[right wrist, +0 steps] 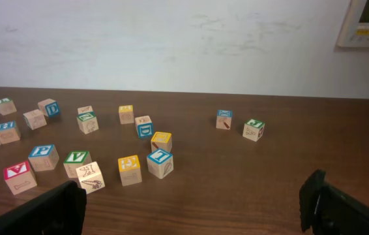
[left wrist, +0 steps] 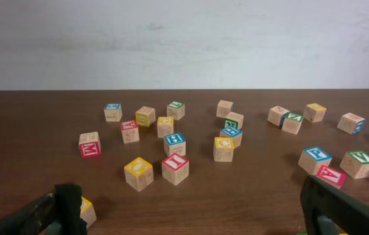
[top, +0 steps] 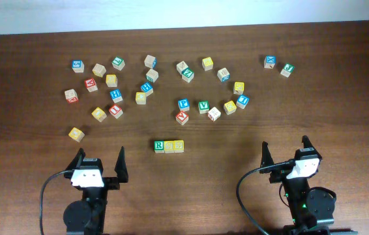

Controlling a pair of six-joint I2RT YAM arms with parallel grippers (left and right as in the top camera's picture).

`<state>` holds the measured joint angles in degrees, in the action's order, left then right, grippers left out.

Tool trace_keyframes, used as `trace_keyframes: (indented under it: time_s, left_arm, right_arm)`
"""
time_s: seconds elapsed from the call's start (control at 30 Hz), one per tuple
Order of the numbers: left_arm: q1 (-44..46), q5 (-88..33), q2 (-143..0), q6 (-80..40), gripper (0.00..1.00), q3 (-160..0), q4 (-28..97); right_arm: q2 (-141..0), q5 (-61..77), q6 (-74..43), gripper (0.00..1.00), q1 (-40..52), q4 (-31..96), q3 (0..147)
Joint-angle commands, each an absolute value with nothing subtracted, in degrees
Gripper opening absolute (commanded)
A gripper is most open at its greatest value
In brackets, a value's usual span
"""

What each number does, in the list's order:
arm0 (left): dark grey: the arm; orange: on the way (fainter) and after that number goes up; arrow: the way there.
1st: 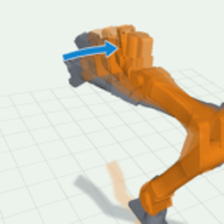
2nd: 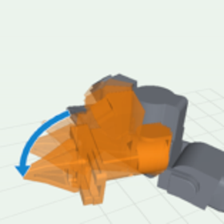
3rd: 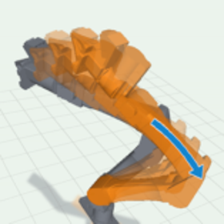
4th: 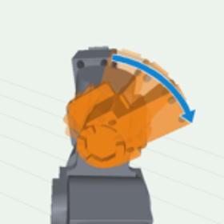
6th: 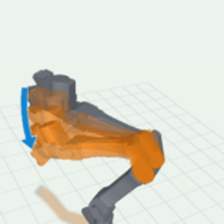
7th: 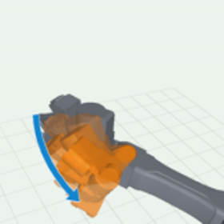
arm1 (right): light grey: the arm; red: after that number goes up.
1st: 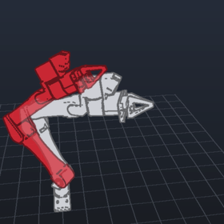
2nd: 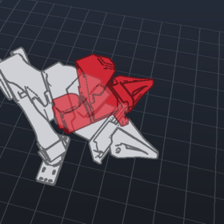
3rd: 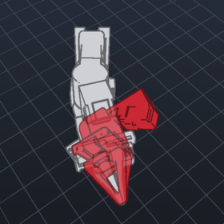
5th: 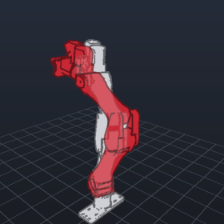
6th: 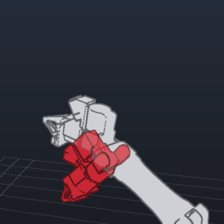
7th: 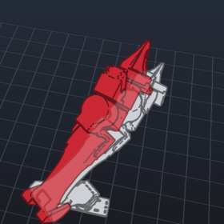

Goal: Spell out RSS

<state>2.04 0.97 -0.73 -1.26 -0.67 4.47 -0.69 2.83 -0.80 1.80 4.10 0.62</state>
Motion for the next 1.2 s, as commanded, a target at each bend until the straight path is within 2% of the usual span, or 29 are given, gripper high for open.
trace_keyframes:
  time_s: [0.0, 1.17]
  left_arm:
    - [1.69, 1.54, -0.27, -1.76, 0.99, -0.49, 4.80]
    - [1.69, 1.30, -0.30, -4.27, 0.99, -0.49, 4.75]
  right_arm:
    - [-0.21, 2.74, -0.45, 0.98, 1.52, 4.36, 0.32]
    - [-0.21, 2.74, -0.43, 0.98, 1.52, 4.36, 0.32]
